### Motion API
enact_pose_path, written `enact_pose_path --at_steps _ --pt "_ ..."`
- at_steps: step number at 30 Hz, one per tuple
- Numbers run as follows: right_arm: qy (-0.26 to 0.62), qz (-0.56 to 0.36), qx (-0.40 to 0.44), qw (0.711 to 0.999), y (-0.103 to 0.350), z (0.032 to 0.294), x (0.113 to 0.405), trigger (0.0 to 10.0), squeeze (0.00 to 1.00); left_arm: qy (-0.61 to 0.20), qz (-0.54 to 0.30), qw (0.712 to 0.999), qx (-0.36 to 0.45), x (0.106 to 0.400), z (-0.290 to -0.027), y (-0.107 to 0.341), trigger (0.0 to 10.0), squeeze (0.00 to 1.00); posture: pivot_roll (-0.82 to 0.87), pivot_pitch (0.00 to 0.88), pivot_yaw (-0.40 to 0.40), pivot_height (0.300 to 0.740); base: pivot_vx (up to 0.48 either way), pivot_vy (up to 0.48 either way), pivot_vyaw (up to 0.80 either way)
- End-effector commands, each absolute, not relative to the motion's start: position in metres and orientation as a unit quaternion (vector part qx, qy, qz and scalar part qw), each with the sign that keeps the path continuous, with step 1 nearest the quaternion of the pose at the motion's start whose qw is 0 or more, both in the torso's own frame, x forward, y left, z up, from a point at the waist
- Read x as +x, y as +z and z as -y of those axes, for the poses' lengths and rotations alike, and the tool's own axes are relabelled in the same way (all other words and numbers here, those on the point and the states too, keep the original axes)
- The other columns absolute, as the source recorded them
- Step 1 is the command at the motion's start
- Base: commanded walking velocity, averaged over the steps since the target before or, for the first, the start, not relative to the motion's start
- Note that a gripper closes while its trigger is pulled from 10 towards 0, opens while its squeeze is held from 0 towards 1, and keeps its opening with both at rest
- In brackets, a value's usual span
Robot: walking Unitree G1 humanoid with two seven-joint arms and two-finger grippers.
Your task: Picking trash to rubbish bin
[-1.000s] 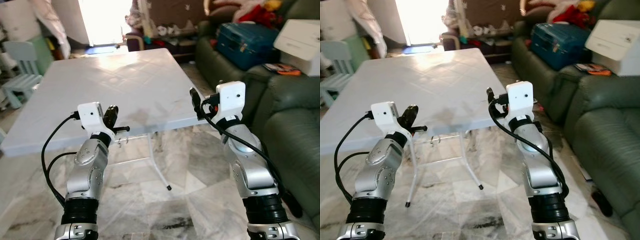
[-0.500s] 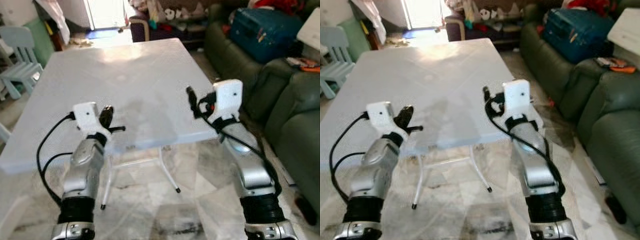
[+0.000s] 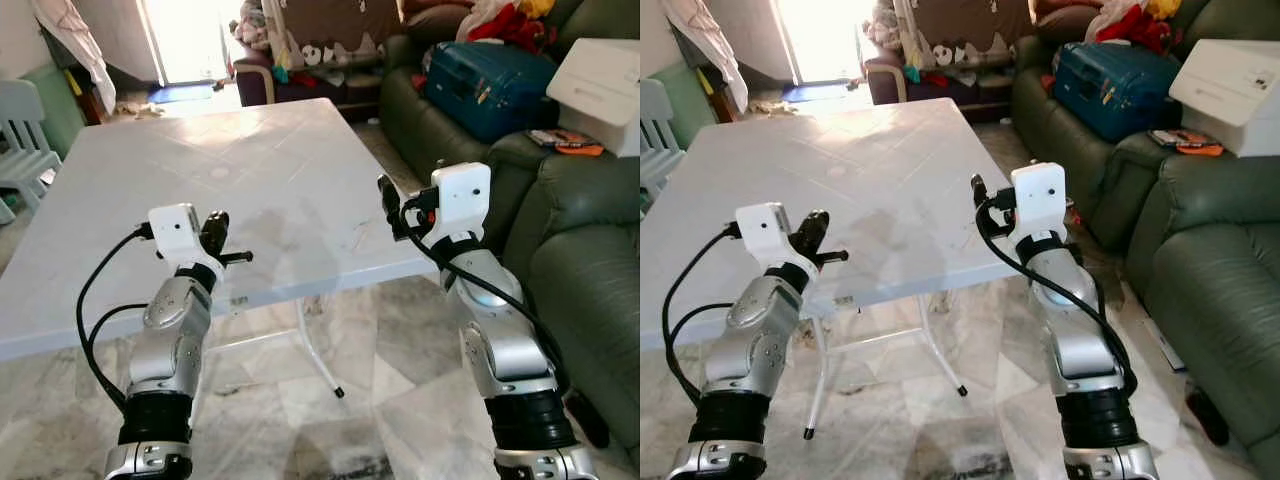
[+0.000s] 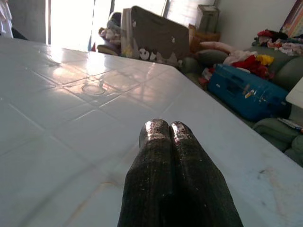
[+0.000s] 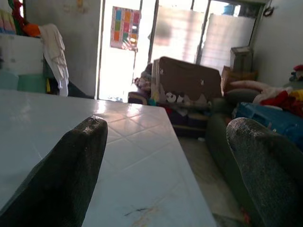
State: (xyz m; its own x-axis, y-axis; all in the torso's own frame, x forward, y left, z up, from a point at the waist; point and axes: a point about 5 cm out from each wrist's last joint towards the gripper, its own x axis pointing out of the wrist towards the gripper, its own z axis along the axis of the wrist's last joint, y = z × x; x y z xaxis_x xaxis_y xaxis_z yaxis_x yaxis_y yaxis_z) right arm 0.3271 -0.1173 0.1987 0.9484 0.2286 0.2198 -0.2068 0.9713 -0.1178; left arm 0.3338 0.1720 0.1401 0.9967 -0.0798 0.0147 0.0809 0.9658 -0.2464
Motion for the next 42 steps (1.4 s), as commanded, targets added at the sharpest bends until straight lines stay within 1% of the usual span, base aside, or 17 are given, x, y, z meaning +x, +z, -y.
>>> enact_pose_path --at_steps 1,6,10,18,41,42 --pt "0.104 0.124 -0.046 0.986 0.2038 0.1220 0.3270 10.0 0.00 -0.051 0.006 0.991 -0.122 0.3363 -0.1690 0.1440 10.0 0.00 -0.06 0.000 -0.006 0.740 0.000 0.000 0.00" --pt "0.103 0.124 -0.046 0.986 0.2040 0.1223 0.3271 10.0 0.00 -0.052 0.012 0.991 -0.124 0.3373 -0.1692 0.1464 10.0 0.00 -0.06 0.000 -0.005 0.740 0.000 0.000 0.00" --pt "0.103 0.125 -0.047 0.986 0.2043 0.1223 0.3270 10.0 0.00 -0.054 0.012 0.991 -0.123 0.3374 -0.1691 0.1467 10.0 0.00 -0.07 0.000 -0.004 0.740 0.317 -0.321 0.00" --pt "0.103 0.125 -0.047 0.986 0.2043 0.1225 0.3270 10.0 0.00 -0.048 0.008 0.991 -0.127 0.3378 -0.1700 0.1449 10.0 0.00 -0.06 0.000 -0.004 0.740 0.296 0.000 0.00" --pt "0.103 0.124 -0.047 0.986 0.2039 0.1221 0.3270 10.0 0.00 -0.039 0.007 0.990 -0.135 0.3398 -0.1748 0.1448 10.0 0.00 -0.06 0.000 0.000 0.740 0.000 0.000 0.00" --pt "0.102 0.122 -0.046 0.986 0.2035 0.1224 0.3272 10.0 0.00 -0.038 0.007 0.990 -0.135 0.3402 -0.1752 0.1448 10.0 0.00 -0.07 0.000 0.001 0.740 0.000 0.000 -0.80"
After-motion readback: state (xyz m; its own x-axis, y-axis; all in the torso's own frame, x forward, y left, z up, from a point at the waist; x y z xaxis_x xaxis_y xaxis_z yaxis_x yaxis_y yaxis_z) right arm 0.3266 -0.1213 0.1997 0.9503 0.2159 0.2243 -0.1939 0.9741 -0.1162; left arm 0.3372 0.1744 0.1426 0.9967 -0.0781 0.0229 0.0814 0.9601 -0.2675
